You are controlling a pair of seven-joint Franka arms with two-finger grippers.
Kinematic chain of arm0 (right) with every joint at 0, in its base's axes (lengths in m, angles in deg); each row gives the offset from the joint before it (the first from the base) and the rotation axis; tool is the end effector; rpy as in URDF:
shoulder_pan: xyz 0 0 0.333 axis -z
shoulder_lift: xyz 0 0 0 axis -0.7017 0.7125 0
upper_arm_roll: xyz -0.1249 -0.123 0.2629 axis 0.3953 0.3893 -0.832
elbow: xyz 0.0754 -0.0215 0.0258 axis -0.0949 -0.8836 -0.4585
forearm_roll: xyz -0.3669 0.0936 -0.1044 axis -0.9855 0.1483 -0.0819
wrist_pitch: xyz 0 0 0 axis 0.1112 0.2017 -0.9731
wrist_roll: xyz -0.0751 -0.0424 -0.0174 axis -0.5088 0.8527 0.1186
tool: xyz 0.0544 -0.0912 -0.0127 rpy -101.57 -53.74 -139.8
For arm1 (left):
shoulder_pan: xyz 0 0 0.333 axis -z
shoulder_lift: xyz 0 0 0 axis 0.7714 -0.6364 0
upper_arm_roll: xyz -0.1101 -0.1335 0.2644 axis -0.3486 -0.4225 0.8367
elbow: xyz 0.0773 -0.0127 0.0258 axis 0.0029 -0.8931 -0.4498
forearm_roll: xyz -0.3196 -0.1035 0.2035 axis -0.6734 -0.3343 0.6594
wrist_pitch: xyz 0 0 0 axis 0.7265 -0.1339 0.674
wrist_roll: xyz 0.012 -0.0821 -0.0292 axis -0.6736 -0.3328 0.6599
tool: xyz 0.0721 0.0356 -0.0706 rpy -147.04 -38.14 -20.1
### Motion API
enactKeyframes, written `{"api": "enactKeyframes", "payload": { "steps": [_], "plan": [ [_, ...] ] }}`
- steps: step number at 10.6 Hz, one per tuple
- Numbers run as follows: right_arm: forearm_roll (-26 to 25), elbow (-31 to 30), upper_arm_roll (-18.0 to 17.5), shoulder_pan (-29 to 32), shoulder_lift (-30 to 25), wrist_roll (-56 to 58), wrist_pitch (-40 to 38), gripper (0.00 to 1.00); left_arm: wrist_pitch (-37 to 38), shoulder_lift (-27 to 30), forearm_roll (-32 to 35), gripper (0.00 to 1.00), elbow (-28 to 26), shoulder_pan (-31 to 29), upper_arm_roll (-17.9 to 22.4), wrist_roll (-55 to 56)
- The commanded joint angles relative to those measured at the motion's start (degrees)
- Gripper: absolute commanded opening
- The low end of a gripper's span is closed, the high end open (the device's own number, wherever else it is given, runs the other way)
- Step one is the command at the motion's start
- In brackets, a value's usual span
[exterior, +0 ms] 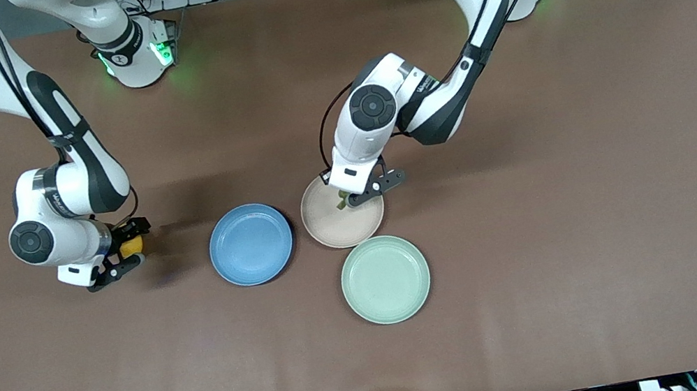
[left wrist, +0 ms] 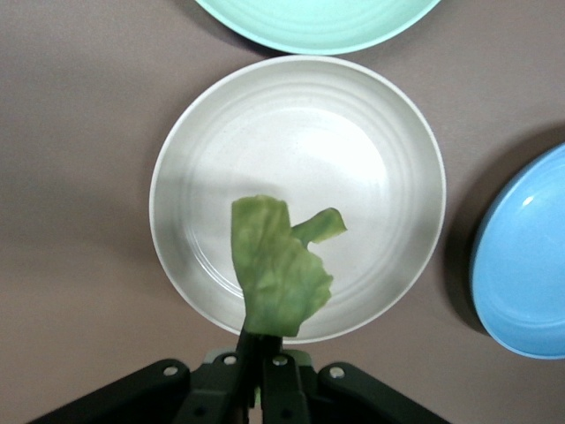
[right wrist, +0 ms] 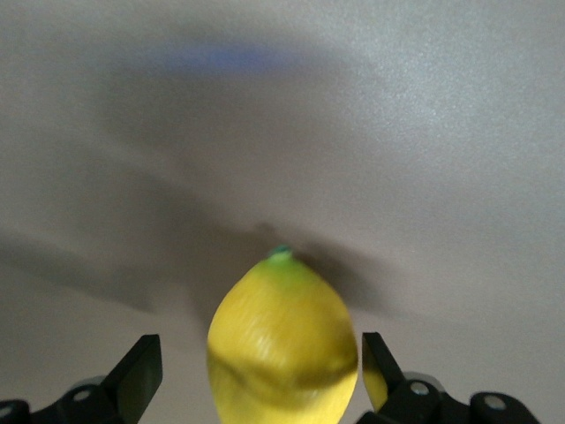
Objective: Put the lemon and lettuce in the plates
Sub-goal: 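Carry the lettuce with the left gripper over the beige plate, then lower the lettuce onto the beige plate and open the left gripper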
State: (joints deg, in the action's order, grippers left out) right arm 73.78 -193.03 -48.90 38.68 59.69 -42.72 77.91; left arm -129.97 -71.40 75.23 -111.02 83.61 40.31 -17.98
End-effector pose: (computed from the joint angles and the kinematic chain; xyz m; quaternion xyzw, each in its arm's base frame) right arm 0.5623 -0.0106 0.1932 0.9710 0.2007 -0.1300 0.0076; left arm 0.4945 -0.5096 0.2736 0.9760 0.1858 -0.0707 0.0885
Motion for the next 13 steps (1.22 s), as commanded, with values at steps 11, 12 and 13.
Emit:
{"api": "enactKeyframes", "payload": {
  "steps": [11,12,13],
  "plan": [
    [1.30,8.60,0.99,-1.23,-0.68,5.34,-14.12,0.18,11.74,14.97,8.86,1.00,1.20,-4.91,3.12,-3.90],
    [3.30,11.94,0.99,-2.20,-0.68,5.25,-17.72,0.12,13.42,16.82,8.97,1.00,1.20,-6.57,3.21,-7.32],
    [5.24,15.10,0.99,-3.51,-0.59,4.81,-20.89,0.07,15.43,18.57,8.97,1.00,1.20,-8.59,3.38,-11.45]
  ]
}}
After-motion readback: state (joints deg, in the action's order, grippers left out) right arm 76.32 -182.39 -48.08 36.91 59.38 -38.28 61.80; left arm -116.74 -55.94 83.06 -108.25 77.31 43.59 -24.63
